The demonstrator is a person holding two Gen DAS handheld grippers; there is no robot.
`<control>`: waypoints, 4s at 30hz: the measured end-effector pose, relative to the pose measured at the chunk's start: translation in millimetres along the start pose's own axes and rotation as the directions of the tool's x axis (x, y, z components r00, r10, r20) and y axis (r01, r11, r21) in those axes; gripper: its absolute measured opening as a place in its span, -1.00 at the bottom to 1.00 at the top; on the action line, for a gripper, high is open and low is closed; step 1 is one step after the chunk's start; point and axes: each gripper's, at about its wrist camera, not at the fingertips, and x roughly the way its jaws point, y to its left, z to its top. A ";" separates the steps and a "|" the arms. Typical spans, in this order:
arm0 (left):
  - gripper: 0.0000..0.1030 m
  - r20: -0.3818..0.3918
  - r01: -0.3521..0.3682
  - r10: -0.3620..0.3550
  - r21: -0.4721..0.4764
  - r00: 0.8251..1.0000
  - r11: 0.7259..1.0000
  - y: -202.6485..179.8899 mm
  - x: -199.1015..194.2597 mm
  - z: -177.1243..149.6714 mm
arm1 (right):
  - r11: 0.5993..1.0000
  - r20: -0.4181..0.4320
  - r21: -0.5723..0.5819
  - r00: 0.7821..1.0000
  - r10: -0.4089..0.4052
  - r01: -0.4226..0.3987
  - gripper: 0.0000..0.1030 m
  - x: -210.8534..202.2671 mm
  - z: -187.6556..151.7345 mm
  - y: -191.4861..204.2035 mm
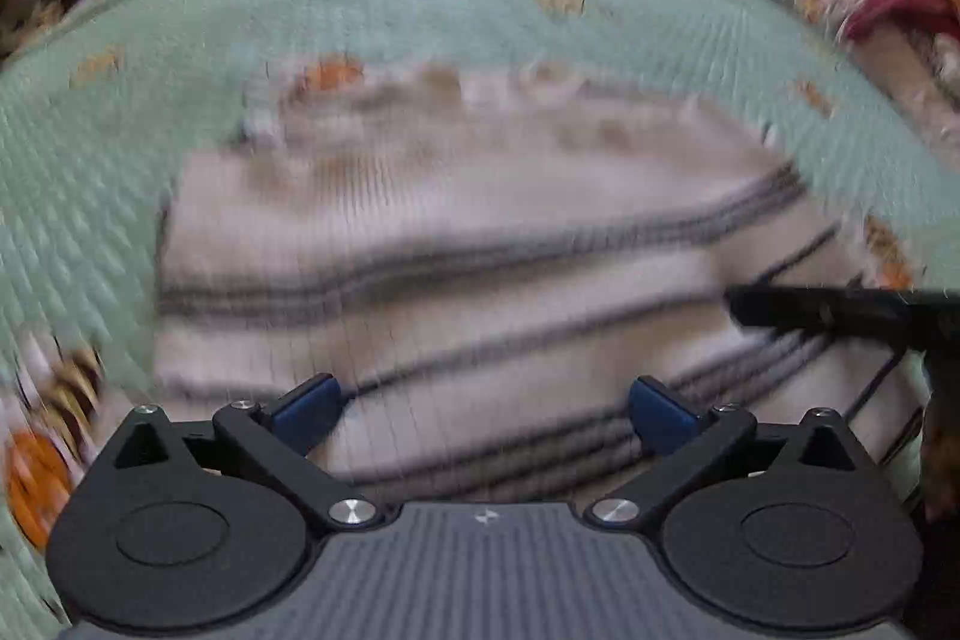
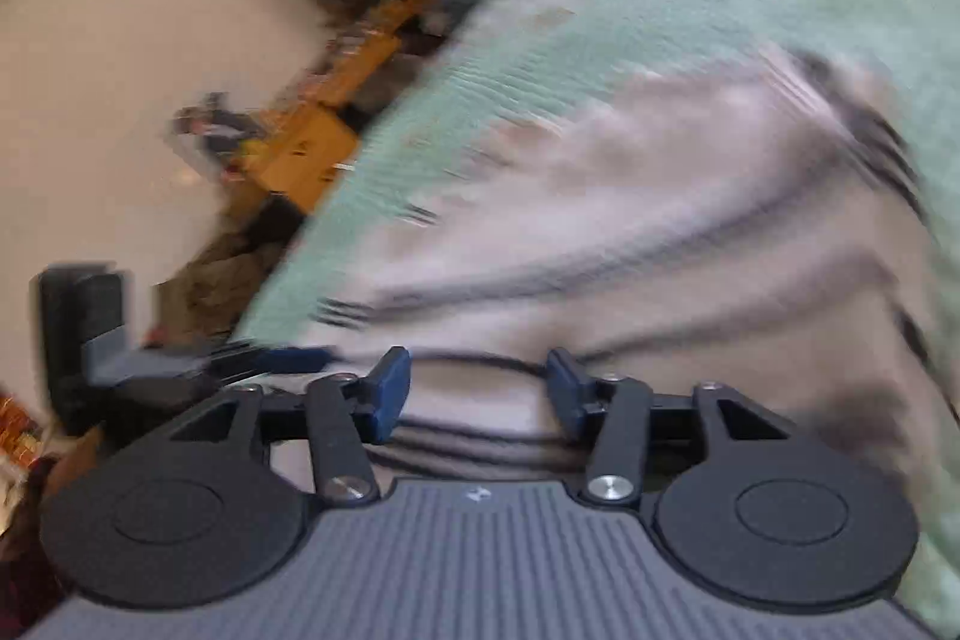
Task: Fold clothes
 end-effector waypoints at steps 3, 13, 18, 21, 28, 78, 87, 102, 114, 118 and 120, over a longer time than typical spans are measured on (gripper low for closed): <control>0.98 0.031 0.016 -0.015 -0.048 0.999 0.999 7.4 -3.8 -9.6 | 0.995 0.058 0.099 0.998 -0.028 0.022 -1.00 -17.8 -6.1 -29.5; 0.99 0.018 0.027 -0.026 -0.086 1.000 0.996 34.9 -18.3 -38.3 | 0.982 0.063 -0.061 0.983 -0.175 0.178 -0.47 -69.6 -20.2 -21.1; 0.98 0.010 -0.039 0.039 -0.011 0.999 0.999 17.7 -25.4 -39.4 | 0.966 0.077 -0.085 0.968 -0.239 0.246 -0.60 -74.7 -21.5 -15.5; 0.98 -0.002 -0.085 0.085 -0.001 0.996 0.996 7.2 -38.8 -39.7 | 0.963 0.100 -0.154 0.973 -0.208 0.222 -0.48 -81.8 -22.2 16.8; 0.99 -0.052 -0.100 0.102 0.038 0.993 0.994 1.0 -38.8 -55.8 | 0.937 -0.019 -0.246 0.965 -0.261 0.248 -0.32 -53.4 -52.6 15.8; 0.99 -0.057 -0.086 0.090 0.067 0.994 0.994 0.5 -29.9 -60.1 | 0.918 0.026 -0.302 0.965 -0.262 0.257 -0.24 -11.4 -26.0 42.9; 0.99 -0.063 -0.078 0.082 0.066 0.995 0.995 2.3 -29.6 -58.9 | 0.907 0.156 -0.260 0.942 -0.298 0.330 -0.42 -5.2 59.5 33.1; 0.99 -0.085 -0.091 0.096 0.063 0.992 0.994 1.3 -28.9 -55.7 | 0.903 0.239 -0.199 0.913 -0.331 0.380 -0.66 -24.6 42.9 15.6; 0.99 -0.067 -0.077 0.080 0.046 0.995 0.996 4.9 -32.1 -54.5 | 0.885 0.150 -0.245 0.917 -0.369 0.396 -0.10 -34.4 -10.2 18.1; 0.98 -0.017 -0.009 0.009 0.001 1.000 1.000 15.7 -53.9 -49.8 | 0.906 0.150 -0.275 0.945 -0.290 0.322 -0.02 -43.8 -17.8 44.8; 0.98 0.048 0.065 -0.063 -0.048 0.997 0.997 27.2 -74.0 -41.1 | 0.922 0.116 -0.268 0.959 -0.257 0.279 0.05 -39.7 -24.2 47.7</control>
